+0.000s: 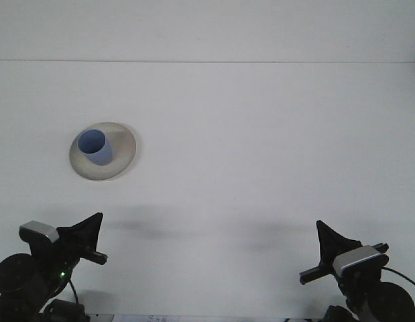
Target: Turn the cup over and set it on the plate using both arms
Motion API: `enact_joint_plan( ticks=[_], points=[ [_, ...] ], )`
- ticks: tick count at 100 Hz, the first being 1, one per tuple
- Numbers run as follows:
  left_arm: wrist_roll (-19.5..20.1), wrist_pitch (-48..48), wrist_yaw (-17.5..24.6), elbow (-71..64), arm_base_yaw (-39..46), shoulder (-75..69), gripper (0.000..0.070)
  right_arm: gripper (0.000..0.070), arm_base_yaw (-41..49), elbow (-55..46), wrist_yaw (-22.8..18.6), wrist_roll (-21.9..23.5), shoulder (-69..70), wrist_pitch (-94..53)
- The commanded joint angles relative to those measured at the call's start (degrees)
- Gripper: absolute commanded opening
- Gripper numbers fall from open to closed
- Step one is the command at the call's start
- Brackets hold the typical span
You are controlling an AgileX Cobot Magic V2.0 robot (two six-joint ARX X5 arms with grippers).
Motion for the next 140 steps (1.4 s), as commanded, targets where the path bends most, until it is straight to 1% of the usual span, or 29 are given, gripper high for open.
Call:
enact_joint_plan(
  ticks=[1, 4, 6, 9, 16, 19, 22, 25, 37, 41, 47, 61, 73, 140],
  points=[
    [0.0, 0.6, 0.0, 0.5, -0.1, -0.1, 0.0012, 0.0005, 0.5, 0.4, 0.0, 0.3, 0.2, 0.3],
    [1.0, 0.4, 0.0, 0.5, 0.1, -0.6, 0.0012, 0.0005, 0.5, 0.4, 0.0, 0.3, 0.2, 0.3],
    [3.0, 0.4, -0.1, 0.5, 0.3, -1.0, 0.0013, 0.0005, 0.5, 0.4, 0.0, 0.3, 0.2, 0.3],
    [7.1, 0.7, -0.3, 0.3, 0.7, -1.6, 0.0013, 0.0005, 0.5, 0.4, 0.0, 0.3, 0.2, 0.3],
    [12.0, 2.4, -0.7, -1.2, 1.8, -3.3, 0.0013, 0.0005, 0.5, 0.4, 0.0, 0.3, 0.2, 0.3],
    [13.7, 4.2, -2.0, -2.7, 2.4, -4.2, 0.0013, 0.0005, 0.5, 0.4, 0.0, 0.3, 0.2, 0.3],
    [15.1, 6.6, -4.6, -4.9, 3.1, -5.4, 0.0013, 0.0005, 0.5, 0.4, 0.0, 0.3, 0.2, 0.3],
    [15.6, 8.5, -7.0, -6.7, 3.6, -6.2, 0.0013, 0.0005, 0.5, 0.4, 0.0, 0.3, 0.2, 0.3],
    [15.9, 17.4, -20.7, -17.0, 6.0, -10.3, 0.0013, 0.0005, 0.5, 0.4, 0.0, 0.3, 0.2, 0.3],
    [15.9, 19.3, -23.9, -20.4, 6.7, -11.6, 0.0013, 0.0005, 0.5, 0.4, 0.0, 0.3, 0.2, 0.3],
    [15.9, 21.4, -25.9, -24.2, 7.5, -12.9, 0.0013, 0.0005, 0.5, 0.4, 0.0, 0.3, 0.2, 0.3],
    [17.1, 26.2, -26.1, -31.4, 8.2, -14.8, 0.0013, 0.0005, 0.5, 0.4, 0.0, 0.3, 0.2, 0.3],
    [17.2, 30.3, -26.1, -35.4, 8.2, -15.5, 0.0013, 0.0005, 0.5, 0.4, 0.1, 0.3, 0.2, 0.3],
    [17.0, 29.2, -25.9, -35.5, 8.2, -15.5, 0.0013, 0.0005, 0.5, 0.4, 0.0, 0.3, 0.2, 0.3]
  ],
)
